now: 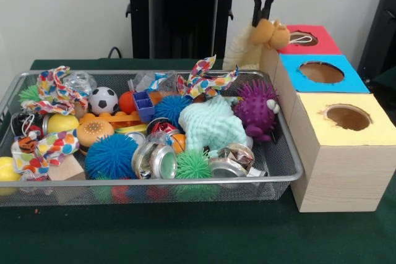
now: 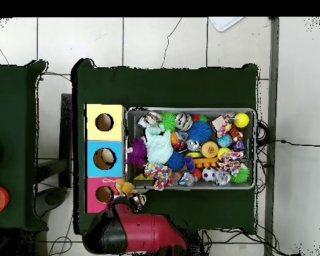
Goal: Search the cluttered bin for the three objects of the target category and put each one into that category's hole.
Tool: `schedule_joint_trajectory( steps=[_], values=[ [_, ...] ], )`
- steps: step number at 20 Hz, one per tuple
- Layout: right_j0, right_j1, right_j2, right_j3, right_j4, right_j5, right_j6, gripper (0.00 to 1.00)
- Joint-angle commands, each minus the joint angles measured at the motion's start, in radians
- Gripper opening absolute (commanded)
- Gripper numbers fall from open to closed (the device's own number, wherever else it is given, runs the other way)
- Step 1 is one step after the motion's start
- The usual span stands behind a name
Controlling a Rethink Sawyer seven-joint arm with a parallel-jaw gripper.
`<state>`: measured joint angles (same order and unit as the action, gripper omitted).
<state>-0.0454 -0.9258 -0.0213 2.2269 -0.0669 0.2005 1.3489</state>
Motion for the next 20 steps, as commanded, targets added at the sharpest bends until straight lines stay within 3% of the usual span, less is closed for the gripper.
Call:
schedule_joint_trajectory(
  steps=[1,5,13,20],
  values=[
    [0.005,0.123,0.066,0.018,0.062,-0.039,0.255,0.0],
    [0.057,0.099,0.041,-0.048,0.108,0.072,0.248,0.0],
    [0.107,0.053,0.038,0.001,0.159,0.096,0.263,0.0],
    [0.131,-0.113,0.01,0.045,0.169,0.266,0.233,0.0]
  ],
)
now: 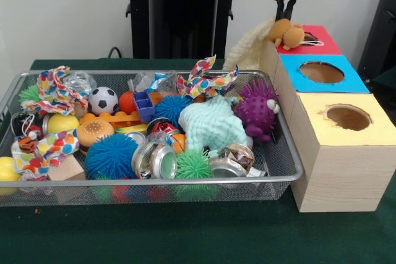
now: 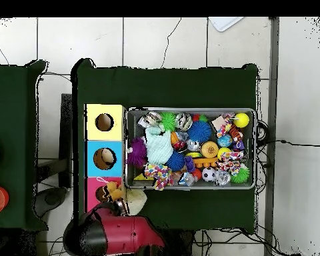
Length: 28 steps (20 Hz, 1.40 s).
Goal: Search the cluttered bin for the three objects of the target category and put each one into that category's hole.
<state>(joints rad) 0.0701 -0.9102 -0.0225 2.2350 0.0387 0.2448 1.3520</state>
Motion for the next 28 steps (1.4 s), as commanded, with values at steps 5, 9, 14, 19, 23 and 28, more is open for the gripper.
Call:
schedule_joint_trajectory(
  steps=[5,9,14,19,23,28],
  values=[
    [0.002,-0.115,0.022,0.052,0.058,0.178,0.215,0.0],
    [-0.004,-0.086,0.046,0.065,0.067,0.123,0.224,0.0],
    [0.002,-0.088,0.052,0.057,0.077,0.134,0.223,1.0],
    [0.0,-0.077,0.059,0.067,0.092,0.096,0.236,1.0],
    [0.0,-0.091,0.053,0.065,0.1,0.096,0.233,1.0],
    [0.003,-0.106,0.044,0.081,0.097,0.094,0.229,1.0]
  ],
)
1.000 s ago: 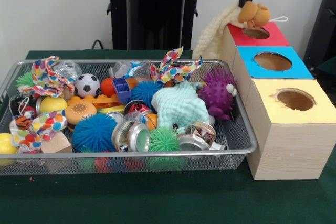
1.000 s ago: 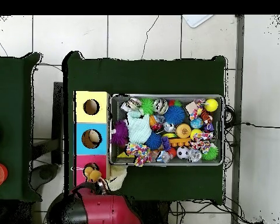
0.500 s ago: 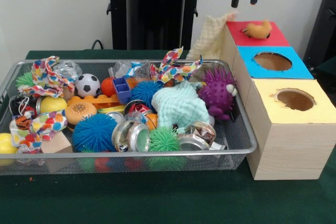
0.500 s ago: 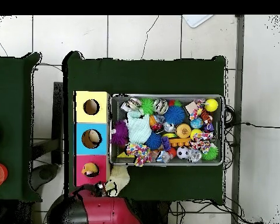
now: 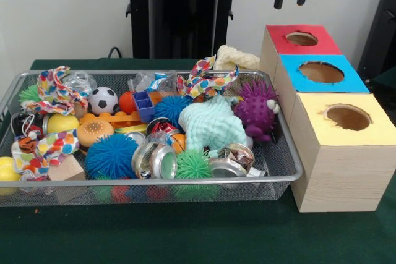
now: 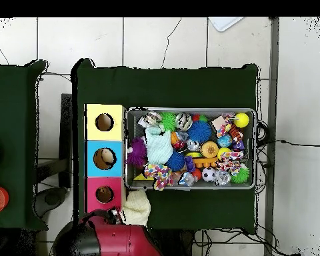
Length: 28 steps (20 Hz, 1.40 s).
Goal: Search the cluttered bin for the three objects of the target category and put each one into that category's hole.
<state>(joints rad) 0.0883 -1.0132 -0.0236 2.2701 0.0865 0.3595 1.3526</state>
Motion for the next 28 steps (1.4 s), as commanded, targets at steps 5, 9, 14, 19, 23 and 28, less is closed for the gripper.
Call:
schedule_joint_trajectory(
  steps=[5,9,14,19,23,28],
  values=[
    [-0.032,0.012,0.053,0.049,0.038,-0.044,0.213,1.0],
    [-0.076,0.005,0.024,0.029,0.006,-0.004,0.166,1.0],
    [-0.197,0.012,-0.004,-0.014,-0.064,0.048,0.059,1.0],
    [-0.285,0.028,0.031,0.01,-0.113,-0.005,0.036,1.0],
    [-0.335,0.049,0.068,0.038,-0.152,-0.065,0.05,1.0],
    [-0.37,0.122,0.088,0.04,-0.201,-0.147,0.081,1.0]
  ],
)
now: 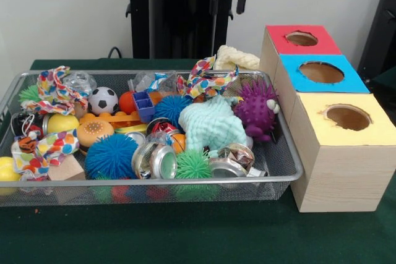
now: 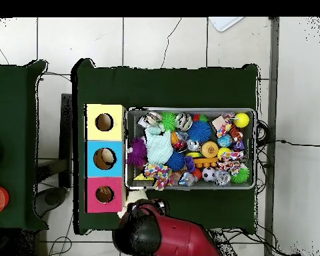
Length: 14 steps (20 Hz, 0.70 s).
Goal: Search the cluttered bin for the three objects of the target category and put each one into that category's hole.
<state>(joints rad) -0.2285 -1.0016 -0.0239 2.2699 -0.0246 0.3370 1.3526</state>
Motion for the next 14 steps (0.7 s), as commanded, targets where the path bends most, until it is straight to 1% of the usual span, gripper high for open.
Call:
schedule_joint_trajectory(
  steps=[1,4,6,11,14],
  values=[
    [-0.06,0.132,0.093,0.04,-0.1,-0.145,0.085,1.0],
    [-0.088,0.233,0.12,0.038,-0.129,-0.237,0.099,1.0],
    [-0.082,0.282,0.119,0.019,-0.137,-0.278,0.121,1.0],
    [-0.091,0.377,0.128,-0.021,-0.151,-0.329,0.143,1.0],
    [-0.091,0.395,0.117,-0.034,-0.161,-0.344,0.144,1.0]
  ],
)
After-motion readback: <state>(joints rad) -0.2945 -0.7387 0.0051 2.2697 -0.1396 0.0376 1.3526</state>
